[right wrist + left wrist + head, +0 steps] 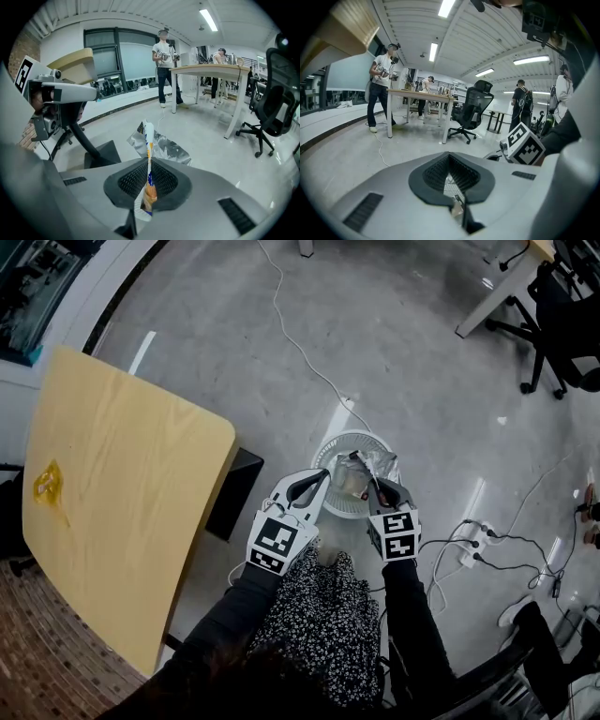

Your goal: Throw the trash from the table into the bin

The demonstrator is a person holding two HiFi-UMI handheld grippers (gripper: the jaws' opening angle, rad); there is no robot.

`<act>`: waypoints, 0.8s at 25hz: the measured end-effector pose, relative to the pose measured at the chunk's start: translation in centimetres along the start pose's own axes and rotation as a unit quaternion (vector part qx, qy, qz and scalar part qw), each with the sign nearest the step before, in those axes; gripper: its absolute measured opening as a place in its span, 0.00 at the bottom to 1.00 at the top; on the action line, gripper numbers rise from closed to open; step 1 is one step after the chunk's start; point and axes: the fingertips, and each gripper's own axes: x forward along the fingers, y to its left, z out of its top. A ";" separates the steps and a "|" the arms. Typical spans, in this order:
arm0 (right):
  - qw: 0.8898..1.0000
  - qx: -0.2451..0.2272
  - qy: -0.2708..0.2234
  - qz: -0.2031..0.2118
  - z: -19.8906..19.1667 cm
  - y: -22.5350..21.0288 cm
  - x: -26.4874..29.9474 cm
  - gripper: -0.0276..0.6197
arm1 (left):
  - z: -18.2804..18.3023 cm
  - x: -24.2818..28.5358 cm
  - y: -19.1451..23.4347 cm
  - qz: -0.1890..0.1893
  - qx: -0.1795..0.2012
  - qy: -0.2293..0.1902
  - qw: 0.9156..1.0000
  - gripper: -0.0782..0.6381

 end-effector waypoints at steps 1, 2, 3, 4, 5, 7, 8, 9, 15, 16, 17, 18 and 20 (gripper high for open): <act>1.000 0.004 -0.002 0.002 0.1 0.1 0.0 0.06 | 0.1 0.0 0.0 0.000 0.000 0.000 1.000 0.09; 1.000 0.008 -0.004 0.002 0.1 0.1 0.0 0.06 | 0.1 0.0 0.0 0.000 0.000 0.000 1.000 0.09; 1.000 0.012 -0.006 0.002 0.2 0.2 0.1 0.07 | 0.2 0.0 -0.1 -0.001 0.000 0.001 1.000 0.09; 1.000 0.016 -0.008 0.001 0.2 0.2 0.1 0.07 | 0.3 0.0 -0.1 -0.002 -0.001 0.001 1.000 0.09; 1.000 0.021 -0.010 0.001 0.2 0.2 0.1 0.08 | 0.3 -0.1 -0.3 -0.002 -0.001 0.001 1.000 0.09; 0.999 0.032 -0.012 0.000 0.2 0.3 0.1 0.17 | 0.2 -0.3 -0.4 -0.003 -0.002 0.002 1.000 0.09; 0.999 0.036 -0.012 0.000 0.2 0.3 0.2 0.23 | 0.2 -0.5 -0.4 -0.003 -0.002 0.002 1.000 0.09; 0.999 0.037 -0.013 -0.001 0.3 0.4 0.3 0.28 | 0.2 -0.6 -0.3 -0.003 -0.002 0.003 1.000 0.09; 0.999 0.036 -0.014 0.008 0.8 0.8 -0.1 0.33 | 0.5 -1.0 -0.5 -0.001 -0.002 0.004 1.000 0.09; 0.999 0.037 -0.017 0.012 1.0 0.9 -0.3 0.33 | 0.7 -1.1 -0.6 -0.001 -0.002 0.005 1.000 0.09; 0.999 0.037 -0.021 0.016 1.3 1.1 -0.5 0.33 | 0.8 -1.2 -0.6 -0.001 -0.003 0.005 1.000 0.09; 0.999 0.036 -0.025 0.020 1.7 1.3 -0.8 0.33 | 1.0 -1.4 -0.7 -0.001 -0.004 0.006 1.000 0.09; 0.999 0.038 -0.029 0.022 2.4 1.6 -1.5 0.33 | 1.6 -2.0 -0.7 0.002 -0.007 0.006 1.000 0.09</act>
